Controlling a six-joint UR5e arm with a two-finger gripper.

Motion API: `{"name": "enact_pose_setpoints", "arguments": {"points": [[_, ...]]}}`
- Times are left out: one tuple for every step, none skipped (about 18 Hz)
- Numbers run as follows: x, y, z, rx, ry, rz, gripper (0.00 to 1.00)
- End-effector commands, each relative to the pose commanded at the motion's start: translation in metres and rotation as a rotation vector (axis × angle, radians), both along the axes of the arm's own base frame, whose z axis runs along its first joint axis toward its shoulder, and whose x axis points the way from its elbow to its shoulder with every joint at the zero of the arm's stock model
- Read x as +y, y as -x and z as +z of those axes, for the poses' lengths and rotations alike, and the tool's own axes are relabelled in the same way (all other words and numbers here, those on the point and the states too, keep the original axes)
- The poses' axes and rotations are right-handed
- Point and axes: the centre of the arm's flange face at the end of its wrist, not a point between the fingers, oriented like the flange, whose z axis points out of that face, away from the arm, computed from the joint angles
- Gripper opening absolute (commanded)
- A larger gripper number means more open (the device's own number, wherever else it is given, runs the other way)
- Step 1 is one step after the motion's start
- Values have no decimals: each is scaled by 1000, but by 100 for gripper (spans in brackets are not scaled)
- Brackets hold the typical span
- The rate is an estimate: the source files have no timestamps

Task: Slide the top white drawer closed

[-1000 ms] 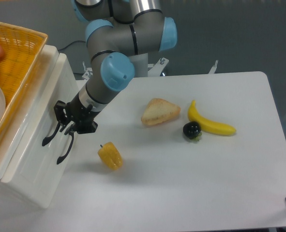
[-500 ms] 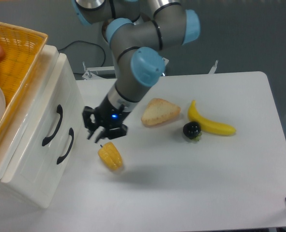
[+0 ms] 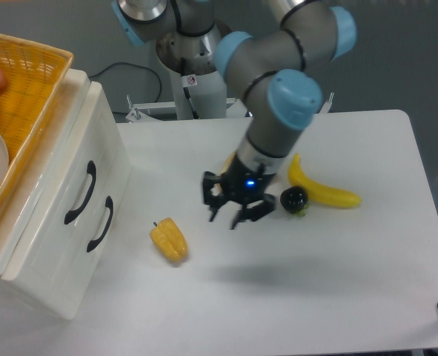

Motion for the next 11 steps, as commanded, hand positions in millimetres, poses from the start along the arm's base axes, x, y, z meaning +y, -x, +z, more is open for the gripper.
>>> {"name": "enact_pose_setpoints", "arguments": {"points": [[-8,10,-5,15,21,-13,68],[-13,19,-11,34,50,-35,73],[-23,31,-16,58,85,-52,78],[-29,39,-22,75,117,-74,84],[-34,46,-24,96,135,-88,97],[-40,53,-29,112,151,-88,100],[-45,61,-29,129,160,-84,100],[-50,68,-31,149,170,-82,100],[-51,72,-32,166,190,-86,100],[-55,78,-37,179,235,-94,100],[-62,84,-37,199,279,-104,100]]}}
